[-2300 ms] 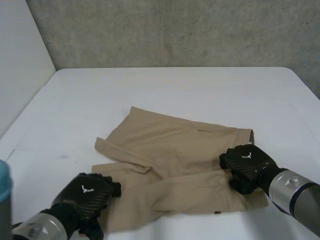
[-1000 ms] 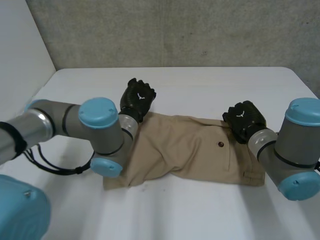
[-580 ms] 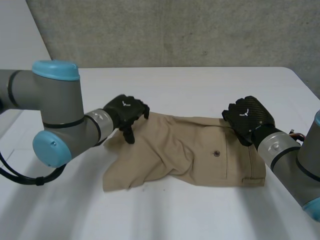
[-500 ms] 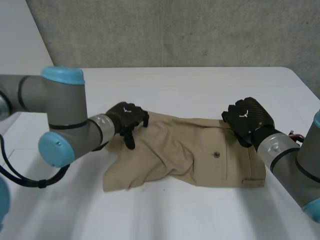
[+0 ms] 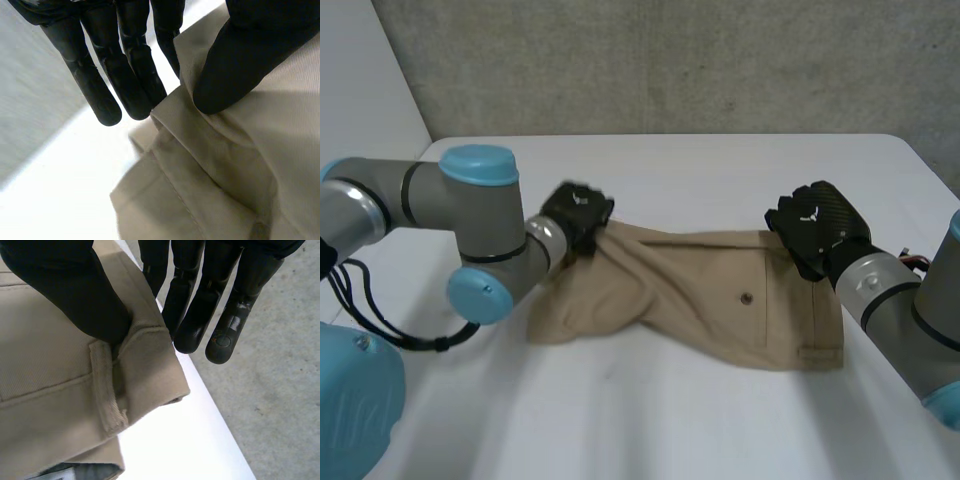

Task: Fold the shorts.

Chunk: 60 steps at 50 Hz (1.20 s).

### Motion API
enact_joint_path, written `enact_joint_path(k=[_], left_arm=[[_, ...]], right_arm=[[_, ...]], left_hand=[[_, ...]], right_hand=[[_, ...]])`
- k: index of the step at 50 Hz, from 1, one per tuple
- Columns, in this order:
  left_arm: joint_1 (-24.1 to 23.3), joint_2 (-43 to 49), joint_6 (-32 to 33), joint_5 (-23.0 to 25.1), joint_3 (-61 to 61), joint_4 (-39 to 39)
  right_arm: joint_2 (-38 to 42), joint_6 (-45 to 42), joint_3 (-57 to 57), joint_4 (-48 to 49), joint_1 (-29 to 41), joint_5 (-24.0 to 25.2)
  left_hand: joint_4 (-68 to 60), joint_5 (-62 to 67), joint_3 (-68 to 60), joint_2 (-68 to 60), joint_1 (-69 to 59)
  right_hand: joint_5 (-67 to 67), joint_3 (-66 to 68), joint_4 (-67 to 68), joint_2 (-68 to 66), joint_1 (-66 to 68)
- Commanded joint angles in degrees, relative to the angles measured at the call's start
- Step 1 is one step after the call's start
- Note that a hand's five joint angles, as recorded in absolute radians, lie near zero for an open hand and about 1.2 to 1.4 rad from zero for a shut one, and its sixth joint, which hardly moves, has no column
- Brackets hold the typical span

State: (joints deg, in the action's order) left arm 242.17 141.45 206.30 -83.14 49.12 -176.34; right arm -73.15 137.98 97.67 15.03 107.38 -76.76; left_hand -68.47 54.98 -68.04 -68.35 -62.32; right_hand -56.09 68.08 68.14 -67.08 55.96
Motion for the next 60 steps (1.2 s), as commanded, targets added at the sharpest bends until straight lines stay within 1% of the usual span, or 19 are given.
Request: enact_joint_path(k=[1, 3, 4, 8, 12, 15, 22, 29, 33, 37, 38, 43, 44, 46, 47, 51, 54, 56, 60], left_arm=[[-0.91, -2.76, 4.71, -2.64, 1.15, -12.88], [-0.99, -2.59, 7.26, -2.64, 1.15, -14.12], [-1.08, -2.50, 10.06, -2.64, 1.07, -15.08], [-1.26, -0.84, 16.92, -2.55, 0.80, -17.27], [-1.69, 1.27, 20.71, -2.73, 0.89, -20.09], [-2.22, 1.72, 20.90, -2.99, 1.41, -20.10], [-2.84, 0.58, 20.90, -3.17, 6.15, -20.10], [-2.58, -8.90, 20.72, -3.26, 16.08, -20.01], [-2.49, -16.28, 20.72, -3.17, 24.07, -19.48], [-2.49, -23.67, 20.98, -2.99, 33.04, -18.78], [-2.58, -25.16, 21.25, -2.99, 34.80, -18.52], [-2.84, -34.38, 21.42, -3.08, 46.56, -12.65], [-2.84, -35.45, 21.34, -3.08, 47.90, -11.76], [-2.93, -36.95, 21.16, -3.17, 50.27, -10.35], [-2.93, -37.91, 20.99, -3.34, 52.37, -9.12], [-2.75, -38.88, 20.46, -4.04, 55.29, -9.11], [-2.40, -40.11, 19.50, -5.54, 55.73, -10.07], [-2.14, -41.61, 16.60, -7.12, 55.73, -11.83], [-1.08, -44.60, 8.87, -7.83, 55.91, -12.54]], right_arm=[[2.92, 0.45, -4.41, -0.09, 0.37, -0.49], [4.67, 0.62, -6.51, -0.18, 0.37, -0.84], [5.38, 0.71, -7.31, -0.18, 0.37, -0.85], [8.98, 1.76, -10.65, -0.18, 0.19, -1.02], [13.29, 4.05, -14.61, -0.97, 0.11, -1.29], [15.75, 5.54, -17.32, -3.42, 0.02, -1.20], [14.62, 6.25, -18.04, -7.47, 0.11, -1.11], [8.12, 6.25, -14.36, -8.96, 0.11, -0.76], [3.55, 5.99, -12.07, -12.38, 0.11, -0.41], [-0.14, 5.02, -11.62, -21.69, -0.07, 0.56], [-1.46, 4.15, -11.71, -27.45, -0.16, 1.43], [-4.89, -1.39, -9.44, -42.35, -0.07, 5.30], [-5.24, -2.44, -8.64, -43.58, -0.16, 5.74], [-5.95, -4.46, -5.23, -44.21, -0.16, 6.79], [-6.04, -4.73, -4.08, -43.78, -0.16, 6.97], [-7.09, -4.82, 1.46, -38.51, -0.07, 6.98], [-8.67, -4.65, 5.76, -33.08, -0.16, 6.89], [-9.46, -4.47, 7.70, -30.69, -0.16, 6.89], [-11.13, -4.12, 11.84, -26.38, -0.16, 6.80]], left_hand=[[-11.53, 15.02, -11.96, -11.65, -17.68], [-11.53, 15.02, -11.96, -11.65, -17.68], [-11.53, 15.02, -11.96, -11.65, -17.68], [-11.53, 15.02, -11.96, -11.65, -17.68], [-11.53, 15.02, -11.96, -11.65, -17.68], [-11.53, 15.02, -11.96, -11.65, -17.68], [-11.53, 15.02, -11.96, -11.65, -17.68], [-11.53, 15.02, -11.96, -11.65, -17.68], [-11.53, 15.02, -11.96, -11.65, -17.68], [-11.53, 15.02, -11.96, -11.65, -17.68], [-11.53, 15.02, -11.96, -11.65, -17.68], [-11.53, 15.02, -11.96, -11.65, -17.68], [-10.55, 14.04, -10.98, -10.68, -16.70], [-3.52, 7.01, -3.95, -3.64, -9.67], [9.51, -6.02, 9.08, 9.39, 3.36], [28.77, -25.27, 28.33, 28.64, 22.62], [31.51, -28.02, 31.08, 31.38, 25.36], [32.69, -29.19, 32.25, 32.56, 26.53], [36.89, -33.40, 36.46, 36.76, 30.74]], right_hand=[[-13.91, 11.92, 11.86, -12.92, 24.04], [-13.91, 11.92, 11.86, -12.92, 24.04], [-13.91, 11.92, 11.86, -12.92, 24.04], [-13.91, 11.92, 11.86, -12.92, 24.04], [-13.91, 11.92, 11.86, -12.92, 24.04], [-13.91, 11.92, 11.86, -12.92, 24.04], [-13.91, 11.92, 11.86, -12.92, 24.04], [-13.91, 11.92, 11.86, -12.92, 24.04], [-13.91, 11.92, 11.86, -12.92, 24.04], [-13.91, 11.92, 11.86, -12.92, 24.04], [-13.91, 11.92, 11.86, -12.92, 24.04], [-13.91, 11.92, 11.86, -12.92, 24.04], [-13.91, 11.92, 11.86, -12.92, 24.04], [-13.91, 11.92, 11.86, -12.92, 24.04], [-13.91, 11.92, 11.86, -12.92, 24.04], [-13.91, 11.92, 11.86, -12.92, 24.04], [-13.91, 11.92, 11.86, -12.92, 24.04], [-13.91, 11.92, 11.86, -12.92, 24.04], [-13.91, 11.92, 11.86, -12.92, 24.04]])
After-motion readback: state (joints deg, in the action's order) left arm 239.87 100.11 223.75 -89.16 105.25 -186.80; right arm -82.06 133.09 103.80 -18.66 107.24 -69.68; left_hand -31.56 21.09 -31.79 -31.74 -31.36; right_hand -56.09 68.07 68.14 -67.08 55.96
